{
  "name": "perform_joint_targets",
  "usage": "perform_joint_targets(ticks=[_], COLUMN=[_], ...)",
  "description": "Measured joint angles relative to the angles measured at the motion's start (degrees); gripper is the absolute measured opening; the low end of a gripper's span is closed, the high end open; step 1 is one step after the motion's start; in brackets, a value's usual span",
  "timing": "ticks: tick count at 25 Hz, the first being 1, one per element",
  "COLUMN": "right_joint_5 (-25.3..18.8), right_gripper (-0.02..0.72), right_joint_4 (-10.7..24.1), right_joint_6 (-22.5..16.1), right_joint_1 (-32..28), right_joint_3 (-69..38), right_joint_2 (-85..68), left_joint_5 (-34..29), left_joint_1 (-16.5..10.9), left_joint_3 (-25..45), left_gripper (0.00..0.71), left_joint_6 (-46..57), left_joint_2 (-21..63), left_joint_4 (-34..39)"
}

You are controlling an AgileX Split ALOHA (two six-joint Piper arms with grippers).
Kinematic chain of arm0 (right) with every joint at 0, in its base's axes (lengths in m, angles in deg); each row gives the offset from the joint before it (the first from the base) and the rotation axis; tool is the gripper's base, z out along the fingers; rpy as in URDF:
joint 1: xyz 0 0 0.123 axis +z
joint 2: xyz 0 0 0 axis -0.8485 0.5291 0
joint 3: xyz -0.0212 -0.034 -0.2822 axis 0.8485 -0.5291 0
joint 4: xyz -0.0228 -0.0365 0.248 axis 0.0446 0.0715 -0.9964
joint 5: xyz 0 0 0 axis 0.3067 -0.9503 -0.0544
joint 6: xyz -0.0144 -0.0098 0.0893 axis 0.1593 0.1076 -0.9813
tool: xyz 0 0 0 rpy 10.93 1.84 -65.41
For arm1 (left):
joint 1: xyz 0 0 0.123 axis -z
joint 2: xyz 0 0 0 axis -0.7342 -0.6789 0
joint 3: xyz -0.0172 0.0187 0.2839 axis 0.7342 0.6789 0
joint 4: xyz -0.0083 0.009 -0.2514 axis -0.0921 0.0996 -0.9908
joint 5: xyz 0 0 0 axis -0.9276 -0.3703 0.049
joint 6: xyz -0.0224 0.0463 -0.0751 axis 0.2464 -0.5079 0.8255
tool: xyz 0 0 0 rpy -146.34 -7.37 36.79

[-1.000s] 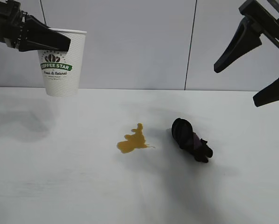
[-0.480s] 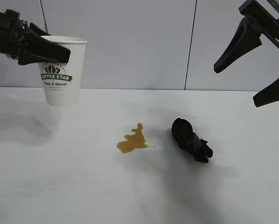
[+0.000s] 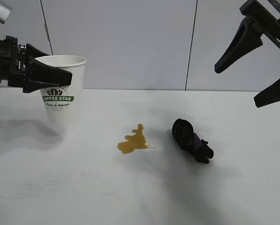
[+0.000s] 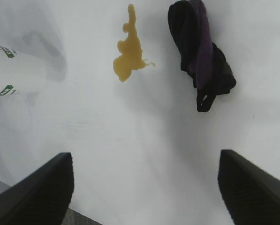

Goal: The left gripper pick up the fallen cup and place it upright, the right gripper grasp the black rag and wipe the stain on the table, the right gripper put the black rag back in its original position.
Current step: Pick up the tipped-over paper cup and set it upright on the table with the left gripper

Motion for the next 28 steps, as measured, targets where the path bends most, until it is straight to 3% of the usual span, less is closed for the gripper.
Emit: perform_joint_targets(ticks=[9, 28], right_joint_5=[0.0, 0.0], right_gripper=[0.578, 0.578], right_joint_4=[0.0, -0.1], right_joint_6=[0.0, 0.0], right_joint_1=[0.0, 0.0], right_joint_3=[0.0, 0.0], right_joint_2=[0.0, 0.0], left_joint_5=[5.4, 8.9], left_joint_1=[0.0, 0.0], left_joint_3=[5.6, 6.0], left_gripper=[0.582, 0.582], left_joint_6=[-8.1, -7.5], left_joint_2=[0.0, 0.0], left_joint_4=[-1.8, -2.1])
